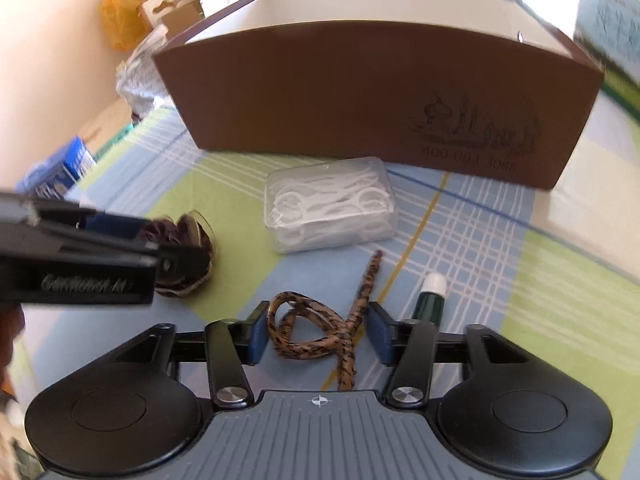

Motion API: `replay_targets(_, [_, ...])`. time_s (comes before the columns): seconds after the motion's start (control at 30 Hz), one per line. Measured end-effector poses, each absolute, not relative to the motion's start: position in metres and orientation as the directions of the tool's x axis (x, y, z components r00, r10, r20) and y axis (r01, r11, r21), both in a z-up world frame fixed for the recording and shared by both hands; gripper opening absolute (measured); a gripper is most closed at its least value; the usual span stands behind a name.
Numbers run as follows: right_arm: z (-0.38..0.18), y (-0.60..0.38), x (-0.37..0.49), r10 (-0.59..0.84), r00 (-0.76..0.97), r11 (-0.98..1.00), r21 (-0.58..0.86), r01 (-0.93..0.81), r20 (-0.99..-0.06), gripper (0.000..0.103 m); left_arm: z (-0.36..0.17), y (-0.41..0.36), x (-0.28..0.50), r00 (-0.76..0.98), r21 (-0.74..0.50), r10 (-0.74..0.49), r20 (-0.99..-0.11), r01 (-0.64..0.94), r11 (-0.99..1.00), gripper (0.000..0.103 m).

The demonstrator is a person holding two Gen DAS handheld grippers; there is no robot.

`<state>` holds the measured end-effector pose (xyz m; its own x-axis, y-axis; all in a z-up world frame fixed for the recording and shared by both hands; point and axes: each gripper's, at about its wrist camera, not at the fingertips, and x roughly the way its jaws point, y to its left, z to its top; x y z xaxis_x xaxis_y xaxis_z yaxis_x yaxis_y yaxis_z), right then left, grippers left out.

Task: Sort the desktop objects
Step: 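Lift the scrunchie with the left tool while the right tool lifts the leopard-print cord, then carry the scrunchie with the left tool while the right tool carries the cord into the box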

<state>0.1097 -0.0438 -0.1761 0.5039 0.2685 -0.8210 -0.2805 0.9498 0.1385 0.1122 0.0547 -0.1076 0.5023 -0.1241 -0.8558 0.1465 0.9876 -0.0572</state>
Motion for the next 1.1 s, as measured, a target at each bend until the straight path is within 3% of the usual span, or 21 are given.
replay_targets(0.07, [-0.177, -0.046, 0.108, 0.274, 0.503, 0.949, 0.145, -0.28, -0.82, 0.046, -0.11, 0.055, 0.113, 0.498, -0.065, -0.132, -0.857, 0.15, 0.987, 0.035])
replay_targets(0.13, [-0.175, -0.048, 0.106, 0.278, 0.506, 0.948, 0.149, -0.28, -0.816, 0.04, -0.11, 0.055, 0.111, 0.502, -0.068, -0.138, -0.854, 0.155, 0.986, 0.032])
replay_targets(0.3, [-0.172, -0.055, 0.105, 0.297, 0.494, 0.946, 0.182, -0.268, -0.817, 0.038, -0.11, 0.058, 0.106, 0.498, -0.078, -0.154, -0.853, 0.171, 0.982, 0.028])
replay_targets(1.1, [-0.133, -0.079, 0.099, 0.359, 0.538, 0.933, 0.292, -0.209, -0.763, 0.038, -0.068, 0.064, 0.089, 0.559, -0.099, -0.201, -0.804, 0.207, 0.973, 0.024])
